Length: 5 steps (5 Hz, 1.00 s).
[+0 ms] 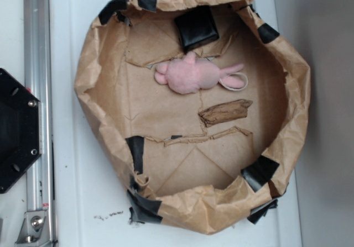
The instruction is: Grab the wood chip.
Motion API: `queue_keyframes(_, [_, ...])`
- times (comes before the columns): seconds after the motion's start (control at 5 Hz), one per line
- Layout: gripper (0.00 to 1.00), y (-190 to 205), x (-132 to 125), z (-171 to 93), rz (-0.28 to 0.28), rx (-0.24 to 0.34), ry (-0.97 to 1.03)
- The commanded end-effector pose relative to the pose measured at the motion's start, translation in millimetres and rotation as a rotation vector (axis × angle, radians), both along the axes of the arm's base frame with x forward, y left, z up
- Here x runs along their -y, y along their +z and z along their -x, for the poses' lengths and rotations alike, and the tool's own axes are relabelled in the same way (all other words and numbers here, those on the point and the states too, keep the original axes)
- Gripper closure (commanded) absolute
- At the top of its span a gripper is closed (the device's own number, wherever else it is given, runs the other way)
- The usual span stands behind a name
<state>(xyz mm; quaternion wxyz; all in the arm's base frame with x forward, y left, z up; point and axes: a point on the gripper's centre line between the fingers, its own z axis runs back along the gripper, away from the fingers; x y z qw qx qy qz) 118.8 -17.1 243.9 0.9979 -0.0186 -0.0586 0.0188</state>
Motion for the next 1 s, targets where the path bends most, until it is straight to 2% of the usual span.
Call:
queue_keyframes(0.0, [0.0,0.0,0.0,0.0,0.0,0.0,0.0])
queue_keyframes(0.2, [0.0,-22.1,-8.6,-50.0,-0.024,0.051,0.165])
queue_keyframes(0.4, [0.0,-54.8,-15.1,-99.4,-0.073,0.065,0.235])
queue_keyframes(0.6, [0.0,-85.5,-23.8,-148.2,-0.09,0.048,0.293])
queue_keyframes(0.8, [0.0,-123.7,-44.6,-178.3,-0.089,0.035,0.392])
